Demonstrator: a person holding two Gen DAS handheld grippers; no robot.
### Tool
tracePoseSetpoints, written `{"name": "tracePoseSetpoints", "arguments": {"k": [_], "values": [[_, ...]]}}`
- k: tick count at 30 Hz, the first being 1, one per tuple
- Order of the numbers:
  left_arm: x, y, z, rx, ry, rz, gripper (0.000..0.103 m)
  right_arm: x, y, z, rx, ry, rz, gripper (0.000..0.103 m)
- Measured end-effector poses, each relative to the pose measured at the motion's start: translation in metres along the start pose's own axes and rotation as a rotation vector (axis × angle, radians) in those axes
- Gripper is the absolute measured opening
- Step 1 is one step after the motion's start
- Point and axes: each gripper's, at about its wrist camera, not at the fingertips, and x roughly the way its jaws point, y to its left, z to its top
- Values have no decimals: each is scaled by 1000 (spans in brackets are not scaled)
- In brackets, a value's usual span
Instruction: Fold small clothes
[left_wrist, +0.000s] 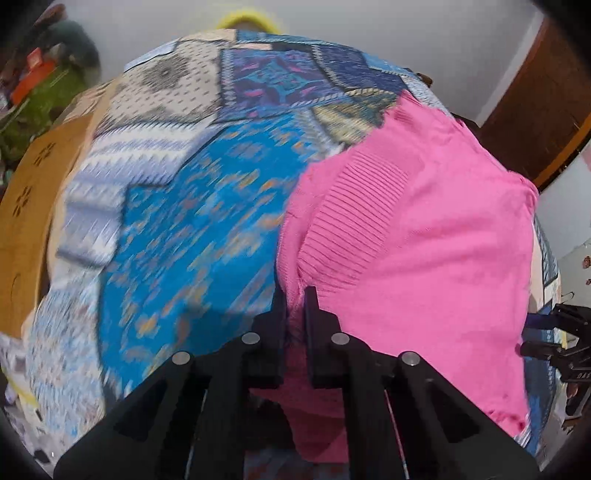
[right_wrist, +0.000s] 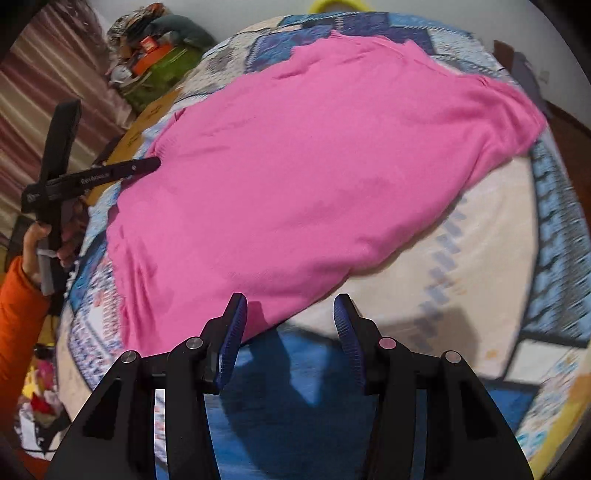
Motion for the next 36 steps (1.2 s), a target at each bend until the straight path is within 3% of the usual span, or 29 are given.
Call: {"name": "tracePoseSetpoints", "arguments": {"k": [8,11,13,19,22,25,27,29,30,31,33,36], "values": [[-47,33,-78,-45,52,-16,7,10,38,-2,-15,20,108,45],[-64,31,-98,-61,45,-41,7,16,52,-5,-70,24,94,43],[-74,27,-107,-70,40,-64,7,18,58,-6,-125,34,91,7],[-92,2,-126,-40,29,-137,7,15,51,-16,-164,45,-13,5],[-99,-10,-132,10,-1,-74,11,5,46,-22,-157,35,-53,5],[-112,-11,-135,14,-18,-26,25,-13,52,-25,-171,-5,-101,5],[-125,-9,-137,15,-45,-1,38,-29,59,-28,-191,-42,-111,11],[-138,-7,-140,24,-79,23,48,-47,67,-32,-220,-84,-121,29],[-145,-8,-142,34,-99,38,53,-54,73,-35,-240,-107,-130,44],[-152,-8,-146,46,-118,49,56,-62,80,-39,-269,-138,-139,53],[-162,-13,-154,67,-144,59,68,-66,93,-43,-313,-168,-146,61],[-164,-25,-166,110,-149,63,72,-64,104,-55,-352,-163,-126,62]]}}
